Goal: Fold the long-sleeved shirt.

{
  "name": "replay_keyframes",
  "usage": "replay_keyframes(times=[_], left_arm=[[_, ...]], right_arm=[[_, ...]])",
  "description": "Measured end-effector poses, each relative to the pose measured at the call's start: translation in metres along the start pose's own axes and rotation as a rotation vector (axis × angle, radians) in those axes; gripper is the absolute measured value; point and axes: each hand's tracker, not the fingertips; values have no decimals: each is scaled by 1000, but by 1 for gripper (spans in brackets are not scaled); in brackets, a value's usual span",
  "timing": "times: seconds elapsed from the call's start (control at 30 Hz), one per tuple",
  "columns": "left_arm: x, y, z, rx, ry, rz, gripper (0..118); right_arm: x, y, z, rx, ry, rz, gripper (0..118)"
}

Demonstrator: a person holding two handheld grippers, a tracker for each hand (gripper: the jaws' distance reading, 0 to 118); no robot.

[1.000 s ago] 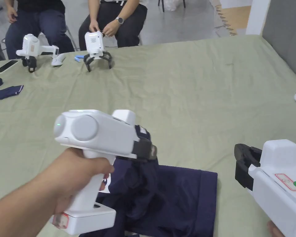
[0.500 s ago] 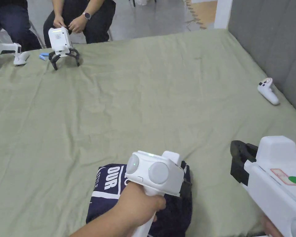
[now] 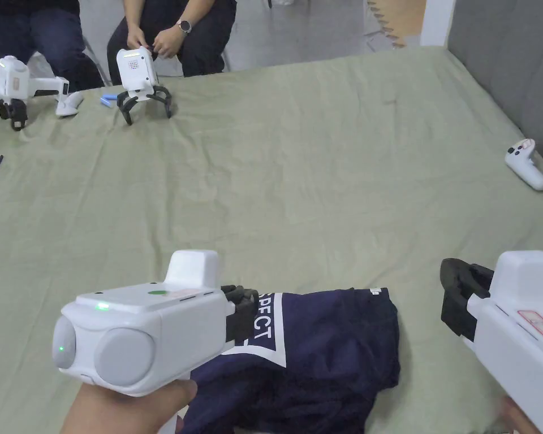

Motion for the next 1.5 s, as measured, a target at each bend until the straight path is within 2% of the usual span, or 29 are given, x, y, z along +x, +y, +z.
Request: replay_keyframes(times=[0.1,0.17,0.27,0.37,0.47,0.5,0.57,0.83,0.97,1.07,1.13,1.2,1.27,1.3,1.4,1.5], left_arm=[[-12,-28,-22,-56,24,82,2],[-10,-35,-26,-42,56,79,2],[-2,-31,-35,-72,-17,83,2],[34,-17,-46,-81,-39,-53,2],[53,-10,-85,-188,-119,-74,2],[57,-14,-106,-255,-118,-42,2],[65,-23,-136,-307,-67,-83,2],[101,-40,-155,-299,-117,-115,2],[94,-41,-159,-281,-171,-36,2],[83,-27,-120,-164,-223,-16,2],[74,-18,-75,-17,-184,-92,2],[60,-15,-31,153,-101,-123,2],[49,-18,8,368,81,-171,2],[40,-21,25,457,165,-134,2],[21,-31,53,559,256,-21,2],[3,-41,56,513,277,22,2]], right_arm=[[-8,-2,1,-12,22,9,0],[-8,-4,3,-13,29,24,0],[-6,-4,5,-12,23,37,0],[1,-4,5,-12,8,18,0],[5,-6,6,-13,-6,7,0],[7,-6,7,-12,-8,4,0],[9,-5,12,-9,-11,4,0],[22,-8,19,-17,-44,2,0],[20,-10,18,-30,-42,-1,0],[16,-8,20,-32,-30,12,0],[14,-5,21,-28,-21,23,0],[11,-3,20,-19,-11,27,0],[6,-2,20,3,9,33,0],[2,-3,20,15,16,38,0],[-7,-4,21,28,40,39,0],[-16,-6,21,30,73,62,0]])
